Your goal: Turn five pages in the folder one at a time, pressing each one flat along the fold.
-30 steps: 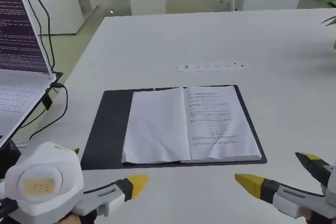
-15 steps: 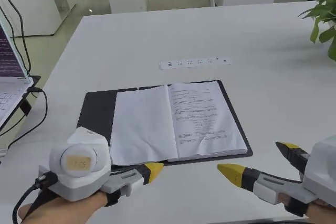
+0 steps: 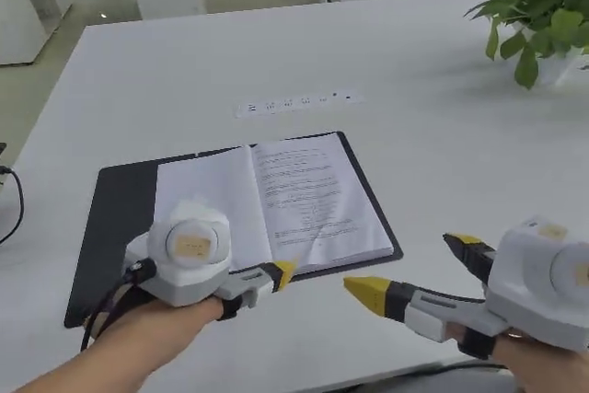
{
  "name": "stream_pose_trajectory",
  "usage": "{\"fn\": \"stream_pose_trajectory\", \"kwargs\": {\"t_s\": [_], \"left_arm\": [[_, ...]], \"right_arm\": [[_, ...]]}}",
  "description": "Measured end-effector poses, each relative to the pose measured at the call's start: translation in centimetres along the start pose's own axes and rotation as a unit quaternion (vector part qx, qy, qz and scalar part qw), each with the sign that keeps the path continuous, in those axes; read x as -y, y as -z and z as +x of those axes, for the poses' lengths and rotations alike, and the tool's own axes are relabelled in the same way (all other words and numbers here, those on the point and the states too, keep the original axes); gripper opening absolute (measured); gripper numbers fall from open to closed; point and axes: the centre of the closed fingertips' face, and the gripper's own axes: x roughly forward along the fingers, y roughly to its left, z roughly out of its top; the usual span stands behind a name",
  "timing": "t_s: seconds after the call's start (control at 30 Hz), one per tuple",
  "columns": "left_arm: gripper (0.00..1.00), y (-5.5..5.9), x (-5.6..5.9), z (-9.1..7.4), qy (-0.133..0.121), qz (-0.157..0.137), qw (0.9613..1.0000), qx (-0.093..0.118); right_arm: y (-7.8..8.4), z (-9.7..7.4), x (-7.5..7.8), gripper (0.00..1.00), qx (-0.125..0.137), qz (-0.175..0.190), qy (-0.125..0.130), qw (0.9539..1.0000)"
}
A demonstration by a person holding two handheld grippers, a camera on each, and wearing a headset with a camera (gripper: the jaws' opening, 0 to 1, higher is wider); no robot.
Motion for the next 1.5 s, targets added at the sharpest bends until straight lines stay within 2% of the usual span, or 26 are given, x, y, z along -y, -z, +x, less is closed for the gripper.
{"fn": "stream_pose_trajectory", "kwargs": {"t_s": [0.23,0.53,0.63,0.87,1.0,1.03,1.1,1.4,1.5], "left_arm": [[0.7,-0.4,1.2,3.8,0.009,0.0,1.0,0.001],[0.61,-0.3,2.7,8.0,0.011,0.005,0.9999,-0.008],[0.58,-0.1,3.2,9.2,0.014,0.013,0.9998,-0.012],[0.52,0.7,3.9,11.7,0.009,0.009,0.9997,-0.021],[0.46,1.6,3.6,12.4,-0.003,0.008,0.9993,-0.036],[0.46,1.5,3.6,12.4,-0.006,-0.002,0.9996,-0.029],[0.44,1.5,3.4,12.4,-0.014,0.0,0.9995,-0.027],[0.42,1.7,3.3,12.4,-0.015,0.0,0.9999,0.001],[0.38,1.7,3.4,12.4,-0.015,0.001,0.9998,0.009]], "right_arm": [[0.1,0.0,0.5,0.97,0.0,0.007,0.006,1.0],[-0.1,0.1,1.3,0.95,0.003,0.019,0.01,0.9998],[-0.1,0.2,1.5,0.95,0.003,0.021,0.011,0.9997],[0.0,0.4,1.9,0.94,0.0,0.027,0.013,0.9995],[0.2,0.5,1.9,0.94,-0.001,0.03,0.01,0.9995],[0.3,0.5,1.9,0.94,-0.004,0.028,0.01,0.9996],[0.5,0.5,2.1,0.93,-0.006,0.027,0.011,0.9995],[0.8,0.6,2.9,0.93,-0.007,0.038,0.018,0.9991],[0.9,0.7,2.9,0.92,-0.009,0.039,0.017,0.999]]}}
